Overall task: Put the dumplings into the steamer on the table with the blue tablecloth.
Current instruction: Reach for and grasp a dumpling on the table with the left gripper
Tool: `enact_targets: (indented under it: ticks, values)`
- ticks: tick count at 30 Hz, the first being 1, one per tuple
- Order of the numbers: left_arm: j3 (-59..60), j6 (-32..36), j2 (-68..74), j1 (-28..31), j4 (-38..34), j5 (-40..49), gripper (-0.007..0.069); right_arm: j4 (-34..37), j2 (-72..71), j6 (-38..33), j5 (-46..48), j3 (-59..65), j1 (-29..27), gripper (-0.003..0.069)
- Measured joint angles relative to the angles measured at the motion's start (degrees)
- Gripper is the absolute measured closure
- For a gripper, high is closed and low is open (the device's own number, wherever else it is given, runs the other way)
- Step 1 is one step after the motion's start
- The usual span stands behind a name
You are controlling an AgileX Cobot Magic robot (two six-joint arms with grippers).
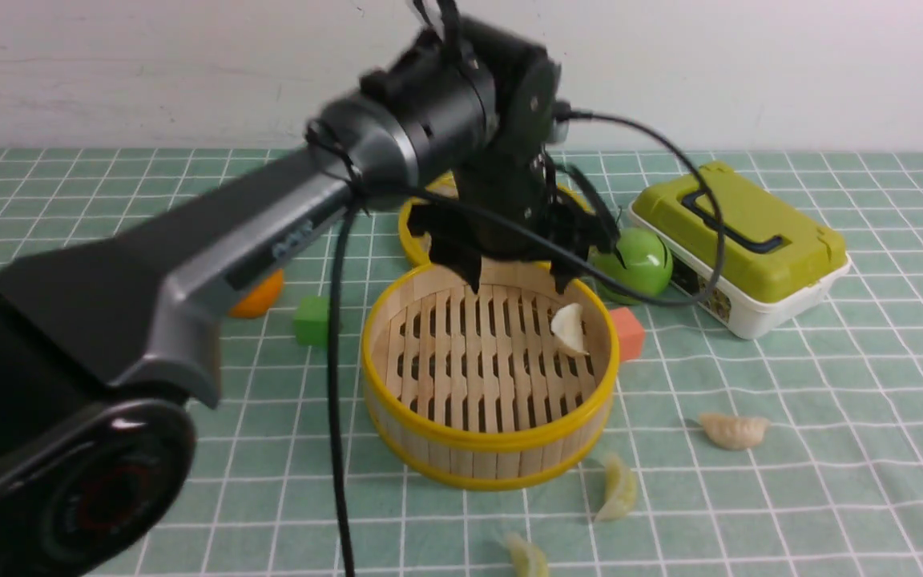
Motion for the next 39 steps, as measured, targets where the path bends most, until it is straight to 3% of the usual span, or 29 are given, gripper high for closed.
enact_targets:
  ticks: [6, 13, 15, 19, 24, 34, 39]
  values:
    - [4.65, 4.19, -13.95, -0.24, -2.22, 4.13, 0.0061, 0.23, 0.00, 1.13, 0.05, 0.00, 0.00, 0.0627]
    - [28.53, 4.48, -22.43, -3.82, -2.93, 4.20, 0.0141, 0.23, -1.16, 1.52, 0.05, 0.00, 0.00, 0.0626]
    - [40.07, 2.94, -23.44, -7.25, -3.69, 0.21, 0.0153, 0.18, -2.52, 1.52, 0.05, 0.00, 0.00, 0.0622]
    - [50.64, -2.84, -22.99, -8.85, -5.24, -11.81, 0.0157, 0.12, -3.95, 1.52, 0.06, 0.00, 0.00, 0.0618]
    - [53.01, -7.25, -20.01, -8.79, -5.56, -21.66, 0.0158, 0.18, -4.09, 1.52, 0.11, 0.00, 0.00, 0.0618]
    - [53.07, -7.79, -13.64, -8.79, -8.80, -27.12, 0.0179, 0.18, -4.09, 1.52, 0.17, 0.00, 0.00, 0.0618]
    - [53.01, -7.24, -13.51, -8.79, -8.41, -26.00, 0.0371, 0.18, -4.09, 1.52, 0.17, 0.00, 0.00, 0.0615]
